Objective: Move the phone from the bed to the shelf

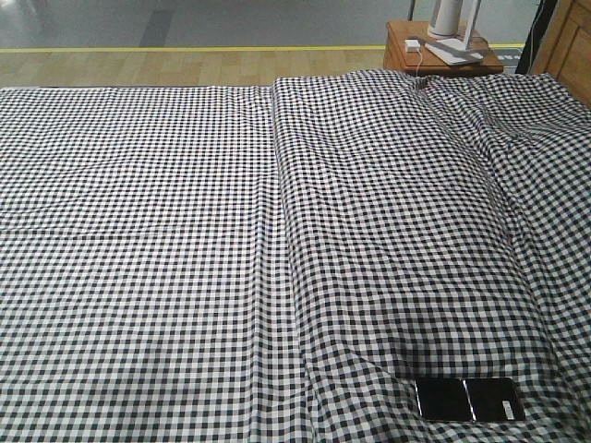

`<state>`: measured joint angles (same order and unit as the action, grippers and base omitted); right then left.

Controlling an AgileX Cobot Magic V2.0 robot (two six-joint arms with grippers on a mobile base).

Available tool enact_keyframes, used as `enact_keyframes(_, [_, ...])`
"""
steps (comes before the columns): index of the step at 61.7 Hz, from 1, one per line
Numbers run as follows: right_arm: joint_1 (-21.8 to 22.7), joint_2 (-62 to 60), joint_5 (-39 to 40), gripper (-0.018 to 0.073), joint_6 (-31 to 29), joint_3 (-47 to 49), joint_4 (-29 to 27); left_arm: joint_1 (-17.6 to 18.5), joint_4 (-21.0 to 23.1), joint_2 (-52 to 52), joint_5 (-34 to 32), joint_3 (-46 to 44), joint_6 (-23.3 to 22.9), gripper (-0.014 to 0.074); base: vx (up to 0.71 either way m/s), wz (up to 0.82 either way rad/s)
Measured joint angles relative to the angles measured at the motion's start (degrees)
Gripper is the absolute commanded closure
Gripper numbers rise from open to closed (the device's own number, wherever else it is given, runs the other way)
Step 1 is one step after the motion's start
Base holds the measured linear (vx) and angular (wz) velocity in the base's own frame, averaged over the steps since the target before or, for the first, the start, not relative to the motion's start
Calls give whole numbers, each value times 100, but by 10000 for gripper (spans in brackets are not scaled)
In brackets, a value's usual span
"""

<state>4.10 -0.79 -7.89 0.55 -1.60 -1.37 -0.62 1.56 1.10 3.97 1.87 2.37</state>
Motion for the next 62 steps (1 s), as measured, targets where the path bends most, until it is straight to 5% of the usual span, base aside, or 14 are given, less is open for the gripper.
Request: enact_keyframes(62, [0, 0, 0, 564, 0, 0, 0, 0, 0, 0, 0, 0, 0, 595, 0, 0])
